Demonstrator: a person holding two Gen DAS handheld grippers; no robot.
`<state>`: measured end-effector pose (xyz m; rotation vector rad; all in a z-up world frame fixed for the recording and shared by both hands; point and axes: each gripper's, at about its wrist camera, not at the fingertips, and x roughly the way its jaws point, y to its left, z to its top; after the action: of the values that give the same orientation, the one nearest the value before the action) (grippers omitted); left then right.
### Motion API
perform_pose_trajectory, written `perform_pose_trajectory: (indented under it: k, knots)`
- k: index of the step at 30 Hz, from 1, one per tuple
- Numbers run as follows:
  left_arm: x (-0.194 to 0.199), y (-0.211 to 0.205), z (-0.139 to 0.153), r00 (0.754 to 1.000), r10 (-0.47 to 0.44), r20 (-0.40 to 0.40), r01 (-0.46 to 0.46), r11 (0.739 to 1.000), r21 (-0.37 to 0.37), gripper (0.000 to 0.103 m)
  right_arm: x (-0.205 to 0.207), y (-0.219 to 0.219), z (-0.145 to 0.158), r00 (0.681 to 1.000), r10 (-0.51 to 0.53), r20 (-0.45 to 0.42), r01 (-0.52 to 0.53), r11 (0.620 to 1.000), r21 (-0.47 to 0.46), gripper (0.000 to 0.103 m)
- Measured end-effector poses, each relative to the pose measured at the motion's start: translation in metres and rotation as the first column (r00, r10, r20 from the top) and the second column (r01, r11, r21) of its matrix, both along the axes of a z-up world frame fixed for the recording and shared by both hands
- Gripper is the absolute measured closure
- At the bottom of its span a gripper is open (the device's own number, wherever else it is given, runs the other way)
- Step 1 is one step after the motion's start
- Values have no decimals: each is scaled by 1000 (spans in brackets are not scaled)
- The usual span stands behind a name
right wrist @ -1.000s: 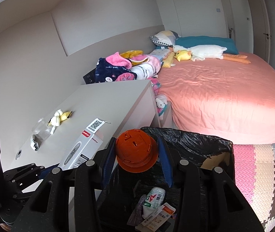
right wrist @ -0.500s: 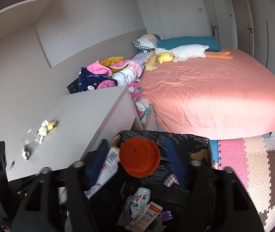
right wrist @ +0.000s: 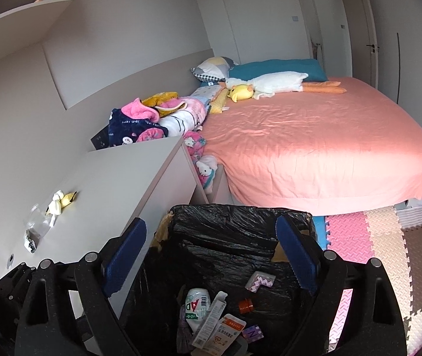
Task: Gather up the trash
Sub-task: 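Move the left gripper to the silver snack wrapper while the right gripper approaches the clear jar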
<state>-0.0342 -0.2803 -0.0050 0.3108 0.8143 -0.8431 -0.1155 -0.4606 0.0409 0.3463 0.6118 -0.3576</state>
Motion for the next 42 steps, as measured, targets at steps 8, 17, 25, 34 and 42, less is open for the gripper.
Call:
perform_pose_trajectory:
  k: [8,17,25,34,42]
  knots:
    - [12,22,-5,998,57,-15,-57,998,-5,6,18,22,-7,999,52,-4,-52,999,6,14]
    - [35,57,-4,989,145,-24,-145,989,-16,6,47,59,-11,989,147,1,-147,989,3,14]
    - [56,94,-5,970,239,-39,-240,971,-14,6,73,89,-14,978,211,0,-211,978,3,14]
    - [78,134,-6,940,338,-48,-339,941,-15,6,105,121,-17,962,272,-5,-272,962,6,14]
    - [100,173,-8,895,440,-71,-442,897,-19,6,133,151,-20,943,333,-20,-333,943,1,14]
